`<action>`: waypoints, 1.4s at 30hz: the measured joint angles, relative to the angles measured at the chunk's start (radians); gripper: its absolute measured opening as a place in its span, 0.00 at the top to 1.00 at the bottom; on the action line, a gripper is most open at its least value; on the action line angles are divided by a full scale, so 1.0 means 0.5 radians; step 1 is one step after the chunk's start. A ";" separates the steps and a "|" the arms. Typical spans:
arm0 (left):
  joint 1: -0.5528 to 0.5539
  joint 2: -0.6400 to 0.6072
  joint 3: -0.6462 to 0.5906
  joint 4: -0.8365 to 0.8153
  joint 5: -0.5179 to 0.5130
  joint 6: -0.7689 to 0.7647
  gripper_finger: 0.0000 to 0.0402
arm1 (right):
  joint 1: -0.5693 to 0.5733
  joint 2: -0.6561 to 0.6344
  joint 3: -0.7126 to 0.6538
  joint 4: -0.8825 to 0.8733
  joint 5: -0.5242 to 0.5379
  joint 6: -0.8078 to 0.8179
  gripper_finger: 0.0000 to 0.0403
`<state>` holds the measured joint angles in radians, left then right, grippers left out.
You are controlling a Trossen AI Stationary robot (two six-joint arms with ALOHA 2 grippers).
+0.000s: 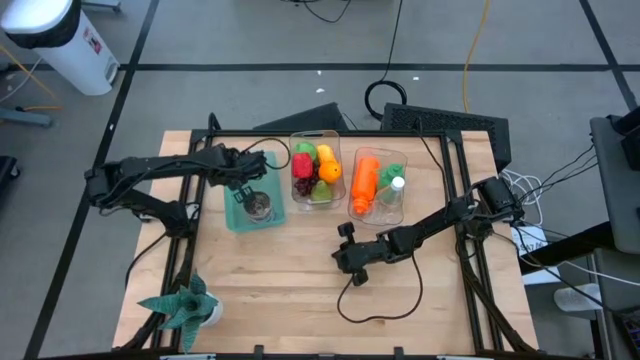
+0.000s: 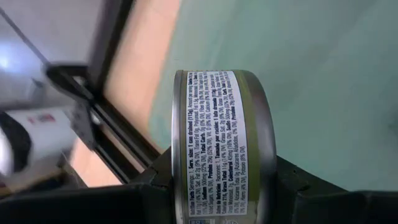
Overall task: Pick & Place Food Item
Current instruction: Put the green tuna can into the green bin
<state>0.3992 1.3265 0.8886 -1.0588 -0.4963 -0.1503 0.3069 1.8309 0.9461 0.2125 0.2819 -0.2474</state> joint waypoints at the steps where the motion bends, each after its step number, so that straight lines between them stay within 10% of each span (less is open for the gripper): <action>1: 0.018 0.019 0.002 0.011 0.023 -0.030 0.66 | 0.000 0.000 0.000 0.000 0.000 0.000 1.00; 42: 0.137 0.613 0.007 0.257 -0.094 0.044 0.66 | -0.026 0.001 0.000 -0.079 0.003 -0.002 1.00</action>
<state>0.4675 1.6331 0.8921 -0.9304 -0.5434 -0.1285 0.2939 1.8313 0.9459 0.1730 0.2836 -0.2481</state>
